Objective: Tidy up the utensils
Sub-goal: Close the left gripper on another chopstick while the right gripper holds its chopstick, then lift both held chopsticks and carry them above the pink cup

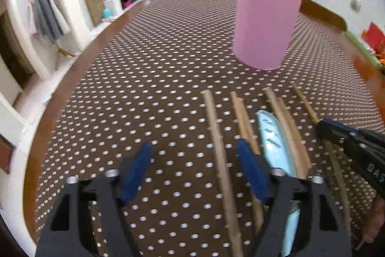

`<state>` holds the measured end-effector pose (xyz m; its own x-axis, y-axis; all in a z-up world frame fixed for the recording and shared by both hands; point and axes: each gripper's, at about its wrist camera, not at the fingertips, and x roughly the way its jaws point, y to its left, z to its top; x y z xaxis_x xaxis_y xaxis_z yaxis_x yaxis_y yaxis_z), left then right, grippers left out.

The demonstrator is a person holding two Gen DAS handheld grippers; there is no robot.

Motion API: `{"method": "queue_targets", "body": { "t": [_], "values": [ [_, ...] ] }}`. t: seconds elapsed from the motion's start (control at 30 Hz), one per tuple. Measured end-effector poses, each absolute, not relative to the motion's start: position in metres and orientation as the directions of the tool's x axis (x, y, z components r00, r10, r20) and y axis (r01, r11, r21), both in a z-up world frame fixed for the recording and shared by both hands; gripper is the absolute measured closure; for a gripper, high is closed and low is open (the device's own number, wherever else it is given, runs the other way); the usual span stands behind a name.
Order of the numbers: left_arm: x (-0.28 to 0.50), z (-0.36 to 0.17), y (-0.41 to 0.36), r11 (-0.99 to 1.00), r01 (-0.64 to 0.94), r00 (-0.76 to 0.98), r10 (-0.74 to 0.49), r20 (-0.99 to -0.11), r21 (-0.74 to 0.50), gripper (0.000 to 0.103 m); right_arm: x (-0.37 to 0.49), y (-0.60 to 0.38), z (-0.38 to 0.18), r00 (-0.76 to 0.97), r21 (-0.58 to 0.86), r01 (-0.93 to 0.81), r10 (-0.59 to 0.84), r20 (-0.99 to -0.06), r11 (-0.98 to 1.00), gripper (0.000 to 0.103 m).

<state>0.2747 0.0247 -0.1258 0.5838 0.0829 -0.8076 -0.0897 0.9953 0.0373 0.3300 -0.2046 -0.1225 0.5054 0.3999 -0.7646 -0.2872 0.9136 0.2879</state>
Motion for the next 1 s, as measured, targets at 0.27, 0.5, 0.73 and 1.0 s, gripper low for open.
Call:
{"method": "queue_targets", "body": {
  "t": [0.27, 0.5, 0.73, 1.0],
  "values": [
    [0.279, -0.117, 0.023, 0.999, -0.033, 0.591, 0.049, -0.805, 0.037, 0.097, 0.327, -0.221, -0.098, 0.566, 0.286, -0.252, 0.380, -0.732, 0.925, 0.097],
    [0.272, -0.086, 0.026, 0.999, -0.022, 0.659, -0.003, -0.752, -0.024, 0.097, 0.317, -0.220, -0.064, 0.632, 0.274, -0.274, 0.388, -0.671, 0.922, 0.097],
    [0.260, -0.042, 0.023, 0.997, 0.013, 0.747, -0.058, -0.662, -0.072, 0.097, 0.309, -0.222, -0.030, 0.701, 0.254, -0.267, 0.368, -0.611, 0.930, 0.098],
    [0.255, 0.004, 0.017, 0.995, 0.034, 0.821, -0.084, -0.564, -0.097, 0.097, 0.307, -0.224, 0.002, 0.753, 0.240, -0.279, 0.367, -0.546, 0.930, 0.098]
  ]
}}
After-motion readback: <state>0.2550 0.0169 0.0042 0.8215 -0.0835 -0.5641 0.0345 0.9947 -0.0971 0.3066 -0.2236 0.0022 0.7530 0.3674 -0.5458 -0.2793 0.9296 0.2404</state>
